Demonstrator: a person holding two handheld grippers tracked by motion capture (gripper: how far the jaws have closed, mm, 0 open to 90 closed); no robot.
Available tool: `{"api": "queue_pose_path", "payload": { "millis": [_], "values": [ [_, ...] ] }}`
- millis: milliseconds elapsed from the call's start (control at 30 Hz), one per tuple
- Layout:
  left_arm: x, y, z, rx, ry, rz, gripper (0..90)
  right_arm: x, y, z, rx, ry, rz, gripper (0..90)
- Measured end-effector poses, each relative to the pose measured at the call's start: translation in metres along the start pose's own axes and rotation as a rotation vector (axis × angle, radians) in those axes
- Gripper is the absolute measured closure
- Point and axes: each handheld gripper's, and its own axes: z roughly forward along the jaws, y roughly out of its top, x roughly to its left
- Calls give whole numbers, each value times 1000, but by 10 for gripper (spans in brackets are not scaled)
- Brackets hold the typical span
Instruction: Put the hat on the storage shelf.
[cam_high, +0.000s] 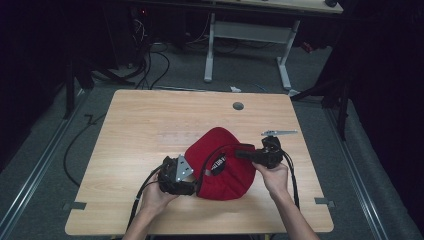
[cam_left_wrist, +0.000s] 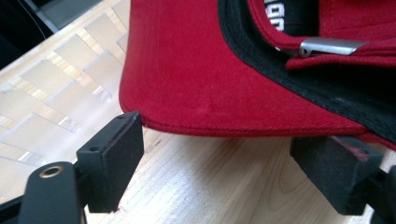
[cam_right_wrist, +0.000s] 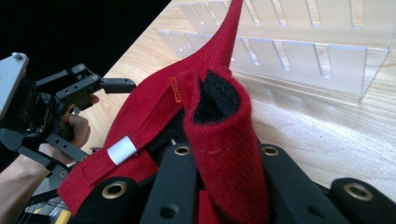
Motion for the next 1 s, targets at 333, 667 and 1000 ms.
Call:
{"api": "queue_pose_path", "payload": {
  "millis": [333,667,1000],
  "values": [
    [0,3,-2,-14,-6,-2,220,4,2,2,28,12,6,845],
    [-1,3,-4,-20,-26,16,354,3,-4,2,70,65,46,845],
    [-4,8,-2,-41,-81,-22,487,11,-5,5,72,105,38,840]
  ]
}}
